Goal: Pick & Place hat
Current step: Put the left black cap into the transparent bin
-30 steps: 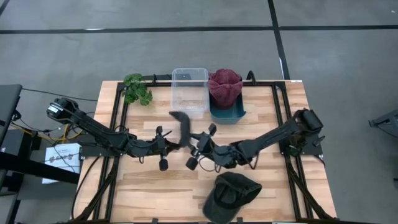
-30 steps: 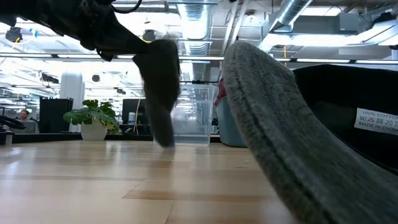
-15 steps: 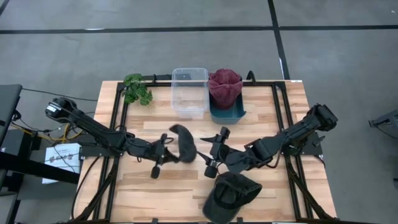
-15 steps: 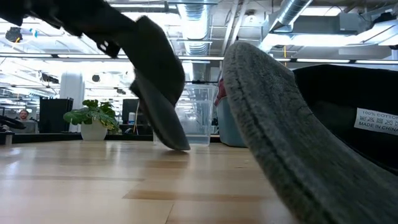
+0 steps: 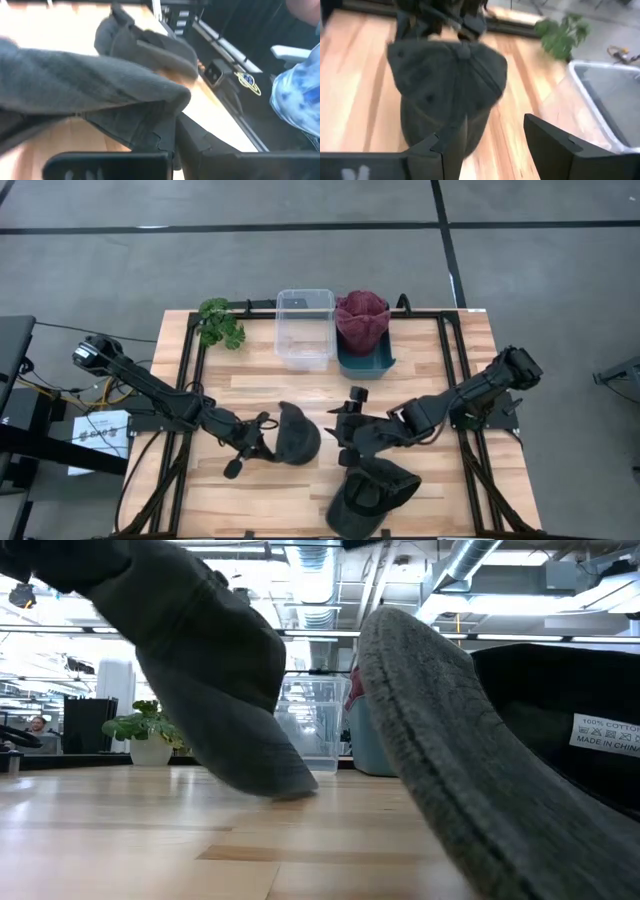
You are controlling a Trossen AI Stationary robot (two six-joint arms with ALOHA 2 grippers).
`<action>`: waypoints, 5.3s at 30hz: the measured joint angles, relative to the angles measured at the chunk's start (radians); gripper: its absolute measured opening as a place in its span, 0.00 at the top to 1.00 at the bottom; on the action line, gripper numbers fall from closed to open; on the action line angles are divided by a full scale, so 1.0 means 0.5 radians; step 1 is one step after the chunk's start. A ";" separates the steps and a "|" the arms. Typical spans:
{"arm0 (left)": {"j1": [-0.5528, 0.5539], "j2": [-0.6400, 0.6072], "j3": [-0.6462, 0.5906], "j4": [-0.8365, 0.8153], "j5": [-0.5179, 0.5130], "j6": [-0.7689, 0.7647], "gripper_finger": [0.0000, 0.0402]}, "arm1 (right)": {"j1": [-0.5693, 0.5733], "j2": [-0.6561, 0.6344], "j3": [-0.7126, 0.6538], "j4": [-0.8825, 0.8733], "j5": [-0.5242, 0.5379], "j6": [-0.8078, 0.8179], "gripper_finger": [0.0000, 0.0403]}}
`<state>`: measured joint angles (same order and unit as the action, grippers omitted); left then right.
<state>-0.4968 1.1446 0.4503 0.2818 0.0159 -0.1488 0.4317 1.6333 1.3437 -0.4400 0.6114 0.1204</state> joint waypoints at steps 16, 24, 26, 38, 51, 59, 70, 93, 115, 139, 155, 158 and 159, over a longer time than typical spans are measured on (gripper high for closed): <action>0.002 0.000 0.062 -0.455 0.080 -0.452 0.98 | -0.167 0.000 0.000 -0.047 -0.020 -0.259 0.61; 0.002 -0.084 0.493 -0.977 0.081 -0.358 0.99 | -0.182 0.001 0.000 -0.042 -0.021 -0.340 0.64; 0.002 -0.121 0.616 -1.169 0.081 -0.360 0.99 | -0.179 0.002 0.000 -0.030 -0.021 -0.408 0.65; 0.002 -0.307 1.130 -1.913 0.135 -0.657 0.99 | -0.247 0.002 -0.001 0.306 -0.267 -1.017 0.69; -0.090 -0.268 1.155 -1.925 0.365 -0.830 0.99 | -0.664 0.019 -0.002 0.591 -1.475 -1.145 0.71; -0.163 -0.245 1.155 -1.917 0.372 -0.922 0.98 | -0.893 0.119 -0.004 0.795 -1.723 -1.415 0.71; -0.163 -0.245 1.155 -1.910 0.375 -0.979 0.98 | -1.119 0.522 0.023 1.282 -2.261 -1.672 0.71; -0.163 -0.246 1.155 -1.908 0.384 -1.082 0.98 | -1.044 1.206 0.817 1.025 -2.944 -1.881 0.71; -0.163 -0.245 1.155 -1.908 0.397 -1.082 0.98 | -0.810 1.229 0.818 0.955 -2.988 -2.064 0.71; -0.163 -0.245 1.154 -1.908 0.397 -1.089 0.98 | -0.848 1.224 0.816 1.108 -2.956 -2.009 0.71; -0.163 -0.245 1.154 -1.908 0.397 -1.093 0.98 | -0.736 1.223 0.816 1.099 -2.657 -2.127 0.71; -0.163 -0.245 1.154 -1.909 0.397 -1.117 0.98 | -0.790 1.223 0.816 1.116 -2.635 -2.114 0.71; -0.163 -0.245 1.154 -1.909 0.397 -1.125 0.98 | -0.805 1.223 0.816 1.144 -2.631 -2.079 0.71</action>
<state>-0.5785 1.0222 1.0275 -0.6727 0.2142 -0.7113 0.0290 2.2448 1.7519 0.1319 -0.7041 -0.9193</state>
